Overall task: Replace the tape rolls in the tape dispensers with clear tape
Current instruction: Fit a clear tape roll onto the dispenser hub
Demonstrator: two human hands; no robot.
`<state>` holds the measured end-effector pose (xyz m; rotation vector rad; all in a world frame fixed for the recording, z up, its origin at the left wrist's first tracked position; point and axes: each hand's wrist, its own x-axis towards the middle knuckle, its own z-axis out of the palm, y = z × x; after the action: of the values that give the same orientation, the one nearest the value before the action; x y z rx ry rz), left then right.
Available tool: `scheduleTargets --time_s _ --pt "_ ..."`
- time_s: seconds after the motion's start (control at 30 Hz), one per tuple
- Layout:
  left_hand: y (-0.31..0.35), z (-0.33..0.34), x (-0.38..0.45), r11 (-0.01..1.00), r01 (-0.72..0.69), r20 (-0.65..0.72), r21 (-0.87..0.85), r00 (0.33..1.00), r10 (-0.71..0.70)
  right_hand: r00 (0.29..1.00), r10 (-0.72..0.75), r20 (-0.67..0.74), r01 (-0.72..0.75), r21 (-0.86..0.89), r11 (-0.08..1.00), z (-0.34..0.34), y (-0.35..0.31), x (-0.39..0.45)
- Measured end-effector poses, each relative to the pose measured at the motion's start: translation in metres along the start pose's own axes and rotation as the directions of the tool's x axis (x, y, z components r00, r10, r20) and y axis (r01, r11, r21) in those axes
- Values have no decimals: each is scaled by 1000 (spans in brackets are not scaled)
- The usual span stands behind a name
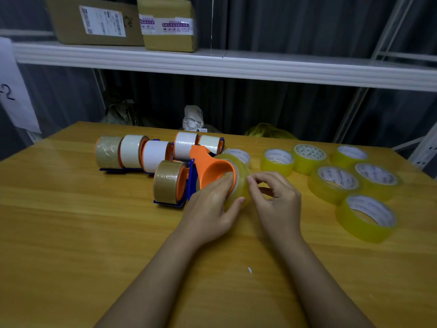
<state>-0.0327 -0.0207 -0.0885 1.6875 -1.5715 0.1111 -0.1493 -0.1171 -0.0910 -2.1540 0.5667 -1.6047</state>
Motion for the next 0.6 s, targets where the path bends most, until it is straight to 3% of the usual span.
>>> scheduleTargets --time_s 0.17,0.37,0.6 --pt "0 -2 2 998 6 -35 -61 999 -9 999 1 36 -4 79 997 1 -1 -1" --pt "-1 3 0 997 15 -42 -75 999 -19 999 -37 21 37 6 999 1 -2 -1" --pt "-2 5 1 995 23 -22 -96 999 -25 999 35 4 -35 34 999 0 -1 0"
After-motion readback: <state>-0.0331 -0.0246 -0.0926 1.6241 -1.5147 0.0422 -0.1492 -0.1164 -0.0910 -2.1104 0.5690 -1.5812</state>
